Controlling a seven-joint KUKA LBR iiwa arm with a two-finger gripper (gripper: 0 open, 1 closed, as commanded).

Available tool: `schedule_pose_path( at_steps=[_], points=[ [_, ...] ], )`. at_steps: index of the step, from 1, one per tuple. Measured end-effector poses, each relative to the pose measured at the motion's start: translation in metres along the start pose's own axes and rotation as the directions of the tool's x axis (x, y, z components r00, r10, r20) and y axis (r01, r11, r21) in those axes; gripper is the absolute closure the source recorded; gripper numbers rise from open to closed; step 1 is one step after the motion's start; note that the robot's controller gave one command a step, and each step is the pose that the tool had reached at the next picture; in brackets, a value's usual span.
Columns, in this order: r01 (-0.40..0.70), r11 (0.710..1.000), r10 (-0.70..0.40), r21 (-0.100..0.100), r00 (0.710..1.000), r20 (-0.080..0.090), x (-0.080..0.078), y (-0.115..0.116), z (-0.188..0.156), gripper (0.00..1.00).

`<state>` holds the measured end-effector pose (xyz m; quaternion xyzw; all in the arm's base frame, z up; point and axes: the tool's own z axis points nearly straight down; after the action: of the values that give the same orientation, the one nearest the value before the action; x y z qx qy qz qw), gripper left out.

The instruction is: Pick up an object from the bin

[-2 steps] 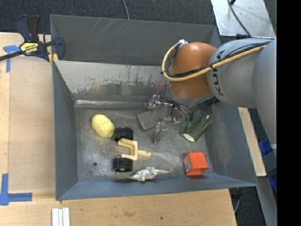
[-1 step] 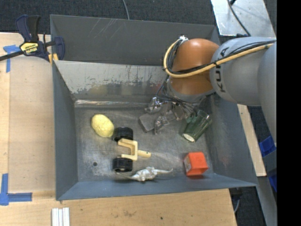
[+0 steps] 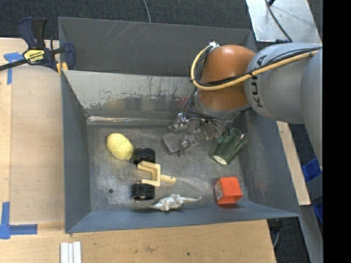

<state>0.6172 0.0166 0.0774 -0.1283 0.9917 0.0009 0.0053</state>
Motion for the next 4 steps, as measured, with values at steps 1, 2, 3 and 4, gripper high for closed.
schedule_pose_path(
  at_steps=[1,2,3,4],
  points=[
    [0.0,1.0,0.0,0.0,1.0,-0.001,0.0,0.0,-0.001,1.0],
    [0.0,1.0,0.0,0.0,1.0,-0.008,0.001,0.0,-0.008,1.0],
    [0.0,1.0,0.0,0.001,1.0,-0.007,0.001,0.0,-0.019,1.0],
    [-0.001,1.0,0.001,0.001,1.0,-0.005,0.0,-0.001,-0.027,1.0]
  ],
)
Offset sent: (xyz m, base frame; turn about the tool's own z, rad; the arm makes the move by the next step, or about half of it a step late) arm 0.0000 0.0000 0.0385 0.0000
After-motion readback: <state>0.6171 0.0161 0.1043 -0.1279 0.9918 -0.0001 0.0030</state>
